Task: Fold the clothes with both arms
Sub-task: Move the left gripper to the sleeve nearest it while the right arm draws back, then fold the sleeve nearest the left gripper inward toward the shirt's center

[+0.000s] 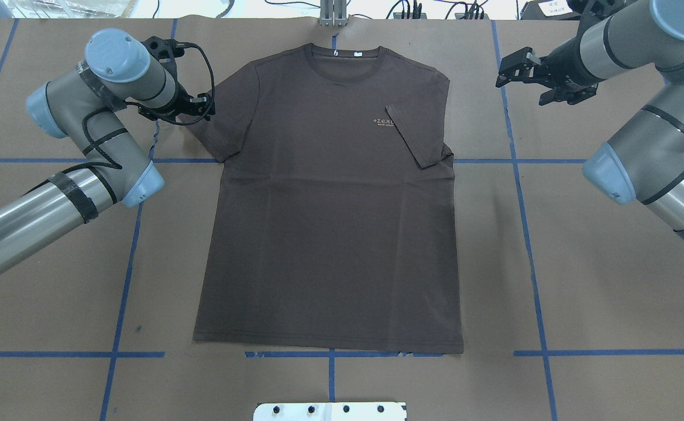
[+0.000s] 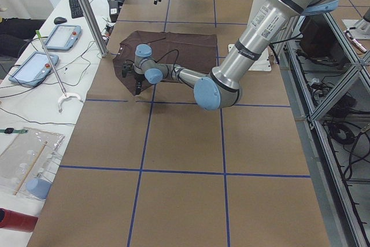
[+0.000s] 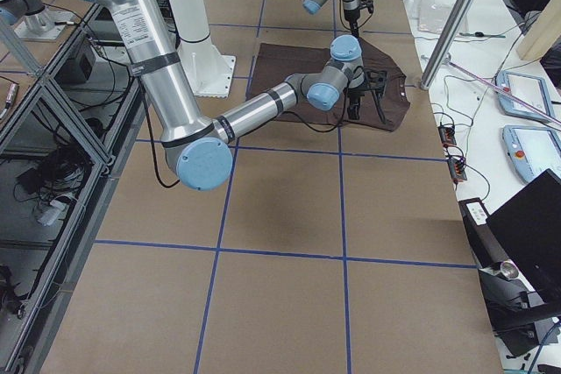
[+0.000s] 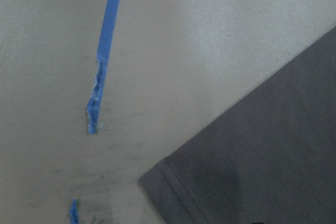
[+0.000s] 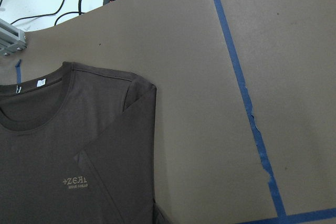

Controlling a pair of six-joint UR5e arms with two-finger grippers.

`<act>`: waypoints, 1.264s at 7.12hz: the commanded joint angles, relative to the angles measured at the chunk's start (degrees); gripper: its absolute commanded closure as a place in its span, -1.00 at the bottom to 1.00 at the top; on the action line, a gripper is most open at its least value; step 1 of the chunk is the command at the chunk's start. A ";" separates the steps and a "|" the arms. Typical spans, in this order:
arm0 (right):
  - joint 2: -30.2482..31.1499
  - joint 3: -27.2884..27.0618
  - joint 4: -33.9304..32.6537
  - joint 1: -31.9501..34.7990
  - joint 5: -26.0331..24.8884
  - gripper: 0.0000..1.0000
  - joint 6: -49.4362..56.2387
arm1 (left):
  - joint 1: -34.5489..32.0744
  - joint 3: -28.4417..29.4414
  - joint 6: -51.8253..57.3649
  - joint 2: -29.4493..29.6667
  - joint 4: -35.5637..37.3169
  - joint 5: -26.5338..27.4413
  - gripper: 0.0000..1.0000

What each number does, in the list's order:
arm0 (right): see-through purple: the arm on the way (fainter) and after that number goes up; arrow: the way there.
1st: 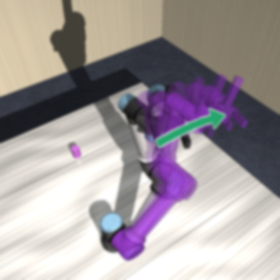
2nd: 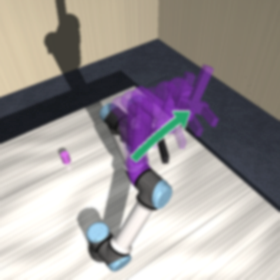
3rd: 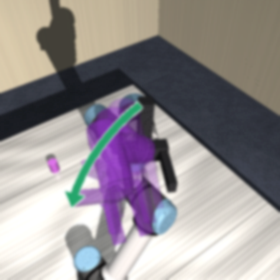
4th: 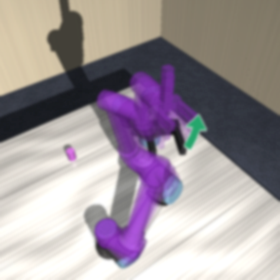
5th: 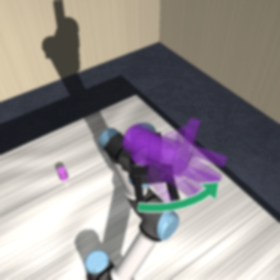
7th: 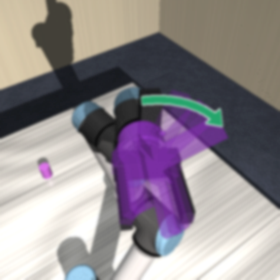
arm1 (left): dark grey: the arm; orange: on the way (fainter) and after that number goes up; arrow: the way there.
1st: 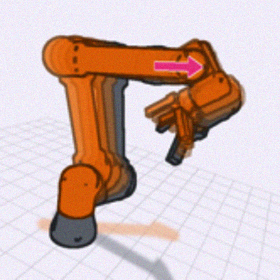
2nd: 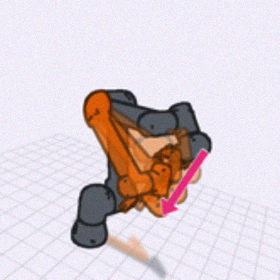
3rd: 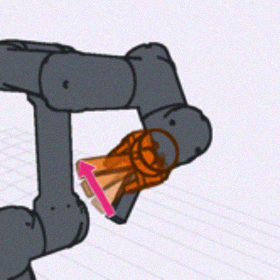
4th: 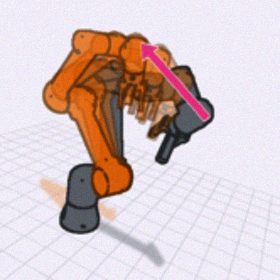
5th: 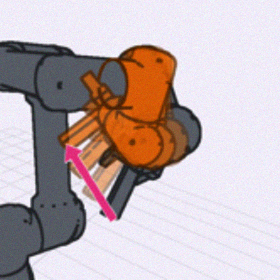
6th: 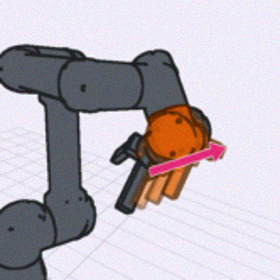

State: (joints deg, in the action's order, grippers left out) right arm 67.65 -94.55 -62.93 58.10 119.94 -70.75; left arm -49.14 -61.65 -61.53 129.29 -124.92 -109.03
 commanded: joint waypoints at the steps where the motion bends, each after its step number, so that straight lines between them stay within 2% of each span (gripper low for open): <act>1: 0.03 -0.02 0.00 0.00 -0.14 -1.00 -0.09 | -0.16 0.83 0.00 0.09 -0.94 0.04 -0.45; 3: 0.03 0.07 0.00 -0.09 -0.23 -1.00 -0.09 | -0.69 1.61 -0.08 0.00 -1.03 0.65 -0.05; 4: 0.03 -0.02 0.00 -0.09 -0.23 -1.00 -0.09 | -0.78 1.62 -0.08 0.09 -0.94 0.74 0.31; 5: 0.03 0.07 0.00 -0.09 -0.32 -1.00 -0.09 | -1.39 1.53 -0.17 0.17 -0.94 0.66 0.99; 9: -0.15 0.59 0.00 -0.53 -0.58 -1.00 0.00 | -2.36 -0.75 -4.56 1.84 -0.42 0.22 1.00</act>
State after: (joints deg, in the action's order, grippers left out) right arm 67.57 -94.26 -62.93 57.74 119.40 -70.82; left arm -51.33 -61.59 -64.58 130.70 -125.69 -108.76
